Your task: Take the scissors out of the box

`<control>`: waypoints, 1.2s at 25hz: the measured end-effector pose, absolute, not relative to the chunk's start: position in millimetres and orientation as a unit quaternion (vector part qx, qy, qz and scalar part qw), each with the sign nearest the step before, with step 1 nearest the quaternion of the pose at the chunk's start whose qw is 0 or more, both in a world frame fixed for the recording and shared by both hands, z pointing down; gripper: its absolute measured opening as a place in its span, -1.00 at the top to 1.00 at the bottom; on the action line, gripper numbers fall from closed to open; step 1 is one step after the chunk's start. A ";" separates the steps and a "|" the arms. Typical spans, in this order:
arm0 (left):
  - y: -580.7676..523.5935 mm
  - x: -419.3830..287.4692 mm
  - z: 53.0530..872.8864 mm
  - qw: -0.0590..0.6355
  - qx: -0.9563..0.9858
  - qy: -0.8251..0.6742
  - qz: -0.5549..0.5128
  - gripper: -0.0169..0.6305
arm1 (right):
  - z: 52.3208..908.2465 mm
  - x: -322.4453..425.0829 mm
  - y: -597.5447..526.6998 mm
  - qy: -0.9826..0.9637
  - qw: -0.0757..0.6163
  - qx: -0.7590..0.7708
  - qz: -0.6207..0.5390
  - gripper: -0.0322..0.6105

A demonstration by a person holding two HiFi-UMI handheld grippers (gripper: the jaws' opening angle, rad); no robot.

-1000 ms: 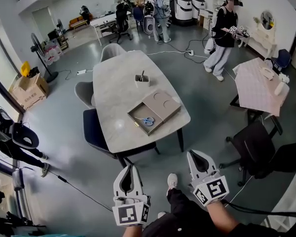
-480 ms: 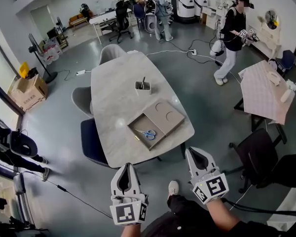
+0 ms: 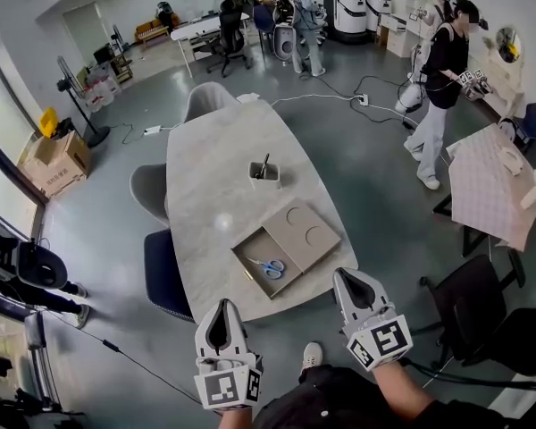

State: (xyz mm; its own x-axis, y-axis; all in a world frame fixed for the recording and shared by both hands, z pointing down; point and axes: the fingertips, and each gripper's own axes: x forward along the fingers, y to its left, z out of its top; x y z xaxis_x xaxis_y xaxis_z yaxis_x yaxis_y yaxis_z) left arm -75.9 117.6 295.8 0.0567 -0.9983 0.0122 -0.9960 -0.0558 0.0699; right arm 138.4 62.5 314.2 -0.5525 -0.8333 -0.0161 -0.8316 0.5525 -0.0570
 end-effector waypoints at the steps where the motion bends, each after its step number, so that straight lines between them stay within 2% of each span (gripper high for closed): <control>1: 109.4 -75.4 295.1 0.029 0.724 -0.689 -0.020 0.90 | 313.6 138.5 53.4 0.883 0.021 -0.469 -0.021 0.91; 10: 64.5 -71.0 295.6 0.023 0.706 -0.708 -0.015 0.90 | 320.6 140.2 -2.0 0.895 0.022 -0.444 -0.026 0.91; 30: 33.3 -109.5 288.6 0.019 0.706 -0.708 -0.027 0.90 | 311.2 95.9 -38.6 0.899 0.022 -0.437 -0.016 0.91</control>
